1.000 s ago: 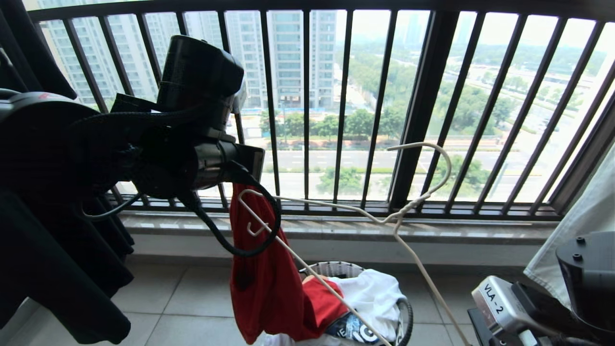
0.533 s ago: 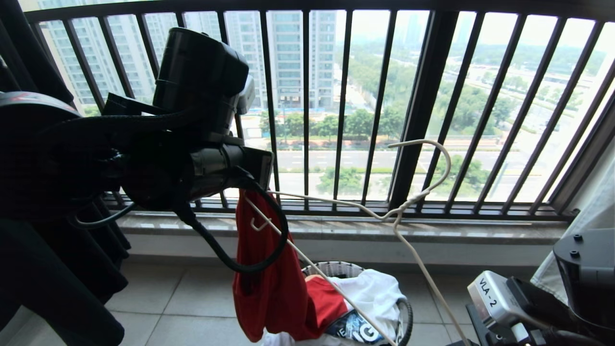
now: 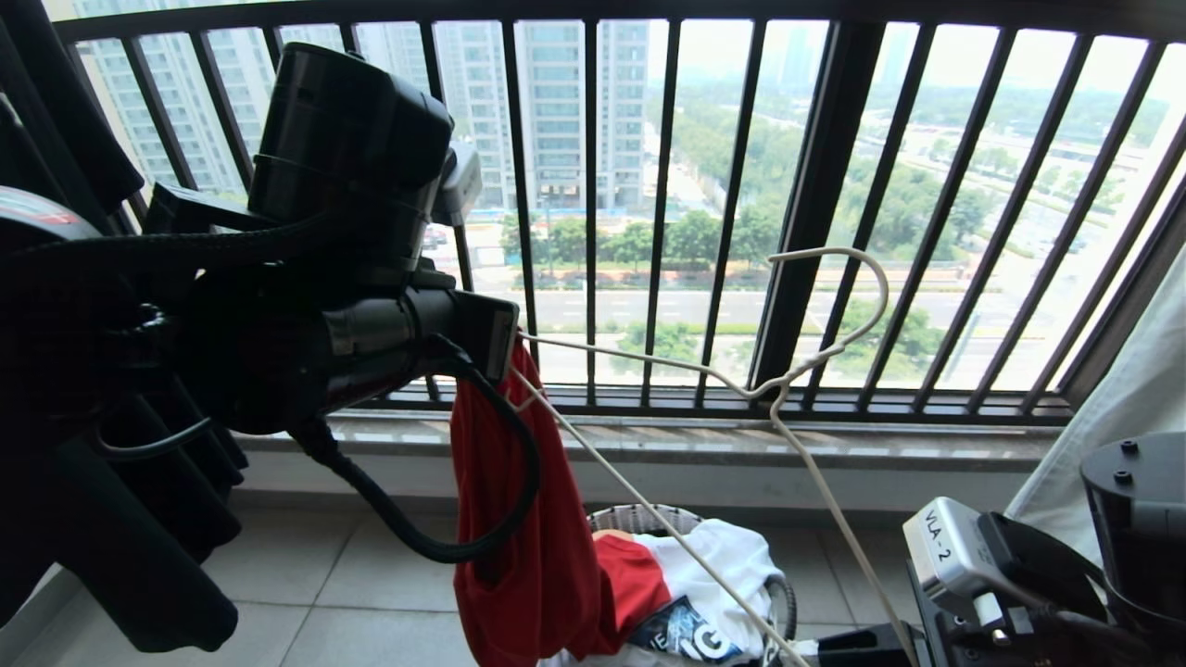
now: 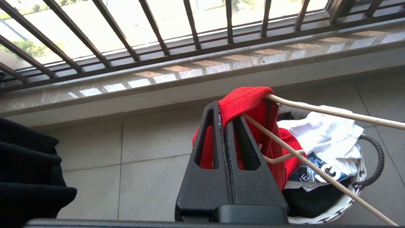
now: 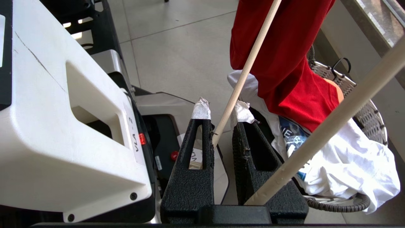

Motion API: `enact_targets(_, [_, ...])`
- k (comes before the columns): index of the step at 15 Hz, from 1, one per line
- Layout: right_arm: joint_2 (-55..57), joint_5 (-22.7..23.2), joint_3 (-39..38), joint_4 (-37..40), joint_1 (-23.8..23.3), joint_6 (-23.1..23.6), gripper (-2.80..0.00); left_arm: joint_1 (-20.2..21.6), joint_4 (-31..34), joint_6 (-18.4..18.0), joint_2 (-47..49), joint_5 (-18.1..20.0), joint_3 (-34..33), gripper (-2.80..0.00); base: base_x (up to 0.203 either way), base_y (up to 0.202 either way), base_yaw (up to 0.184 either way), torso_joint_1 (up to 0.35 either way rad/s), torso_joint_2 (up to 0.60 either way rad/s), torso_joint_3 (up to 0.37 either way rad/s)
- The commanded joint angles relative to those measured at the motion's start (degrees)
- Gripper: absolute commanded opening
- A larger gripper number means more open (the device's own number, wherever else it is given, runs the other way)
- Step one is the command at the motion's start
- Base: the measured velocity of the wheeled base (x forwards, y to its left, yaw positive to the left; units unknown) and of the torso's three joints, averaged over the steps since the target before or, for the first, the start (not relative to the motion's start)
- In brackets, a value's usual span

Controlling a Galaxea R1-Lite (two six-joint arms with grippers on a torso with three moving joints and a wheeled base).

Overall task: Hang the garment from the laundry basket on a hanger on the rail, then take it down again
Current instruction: Hang the clothes on the clothes rack

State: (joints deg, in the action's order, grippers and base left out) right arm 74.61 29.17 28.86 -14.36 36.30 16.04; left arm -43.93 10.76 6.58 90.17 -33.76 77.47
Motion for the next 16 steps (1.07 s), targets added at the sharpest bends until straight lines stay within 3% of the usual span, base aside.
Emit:
enact_targets(1, [-0.2, 0.0, -0.1, -0.1, -0.1, 0.2, -2.8, -0.2, 0.1, 0.0, -1.3, 0.1, 0.1, -2.8, 0.0, 0.0, 0.0, 0.0, 0.0, 0.0])
enact_targets(5, [0.4, 0.2, -0.5, 0.0, 0.0, 0.5, -2.8, -3.6, 0.0, 0.3, -0.1, 0.7, 0.1, -2.8, 0.0, 0.0, 0.0, 0.0, 0.0, 0.0])
enact_targets(7, [0.3, 0.3, -1.2, 0.0, 0.1, 1.4, -2.8, -4.1, 0.0, 0.3, 0.5, 3.4, 0.3, -2.8, 0.0, 0.0, 0.0, 0.0, 0.0, 0.0])
enact_targets(12, [0.2, 0.2, -3.9, 0.2, 0.1, 7.2, -2.8, -3.4, -0.1, -0.2, 1.9, 4.7, 2.8, -2.8, 0.0, 0.0, 0.0, 0.0, 0.0, 0.0])
enact_targets(14, [0.3, 0.2, -4.4, 0.2, 0.1, 8.7, -2.8, -1.8, 0.0, -2.8, 1.5, 4.7, 3.1, -2.8, 0.0, 0.0, 0.0, 0.0, 0.0, 0.0])
enact_targets(16, [0.5, 0.3, -4.5, 0.2, 0.1, 9.4, -2.8, -1.6, -0.1, -2.8, 0.9, 4.9, 3.2, -2.8, 0.0, 0.0, 0.0, 0.0, 0.0, 0.0])
